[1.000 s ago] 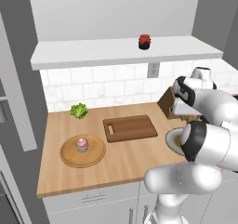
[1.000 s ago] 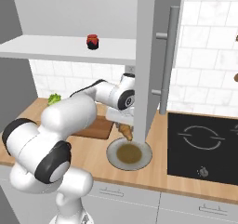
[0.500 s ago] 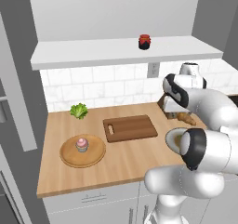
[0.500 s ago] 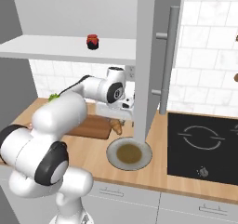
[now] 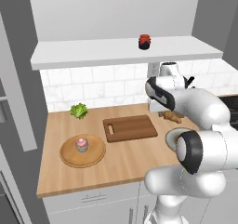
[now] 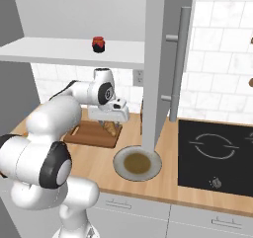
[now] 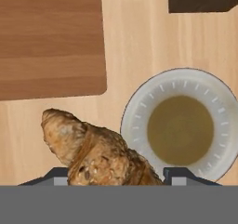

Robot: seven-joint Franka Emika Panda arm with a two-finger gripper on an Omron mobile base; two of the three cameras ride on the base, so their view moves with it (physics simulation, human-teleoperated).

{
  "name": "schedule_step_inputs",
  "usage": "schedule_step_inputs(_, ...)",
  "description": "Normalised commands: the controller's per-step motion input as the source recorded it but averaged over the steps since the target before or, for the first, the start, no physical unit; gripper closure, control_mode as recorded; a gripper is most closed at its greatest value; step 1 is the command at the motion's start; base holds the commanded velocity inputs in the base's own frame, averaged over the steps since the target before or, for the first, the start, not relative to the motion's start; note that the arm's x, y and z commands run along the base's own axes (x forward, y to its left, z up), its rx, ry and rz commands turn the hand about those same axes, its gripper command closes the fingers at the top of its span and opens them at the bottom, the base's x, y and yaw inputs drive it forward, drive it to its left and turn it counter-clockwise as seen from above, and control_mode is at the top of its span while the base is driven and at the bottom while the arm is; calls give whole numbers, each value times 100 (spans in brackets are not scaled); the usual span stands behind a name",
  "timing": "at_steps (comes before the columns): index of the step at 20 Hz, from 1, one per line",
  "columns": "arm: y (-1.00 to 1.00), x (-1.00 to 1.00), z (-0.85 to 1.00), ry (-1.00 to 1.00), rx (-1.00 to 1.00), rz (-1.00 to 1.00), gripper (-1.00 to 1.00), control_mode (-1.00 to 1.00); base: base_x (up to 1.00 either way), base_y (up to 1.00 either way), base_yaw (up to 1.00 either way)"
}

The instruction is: From the different types of pastries on the counter, select a croissant and place it on the cutting board. Then retrieve a jar of jam from the cabinet and place it alongside the croissant on the cutting board.

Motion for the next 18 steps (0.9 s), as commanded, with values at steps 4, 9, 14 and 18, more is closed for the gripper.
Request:
schedule_step_inputs(4, 31, 41, 0, 5, -2, 4, 100, -100, 0, 0, 0)
schedule_step_inputs(9, 17, 30, 0, 1, 0, 0, 100, -100, 0, 0, 0)
schedule_step_inputs(14, 13, 13, 0, 0, 0, 0, 100, -100, 0, 0, 0)
schedule_step_inputs(18, 5, 30, -1, 0, 0, 3, 100, -100, 0, 0, 0)
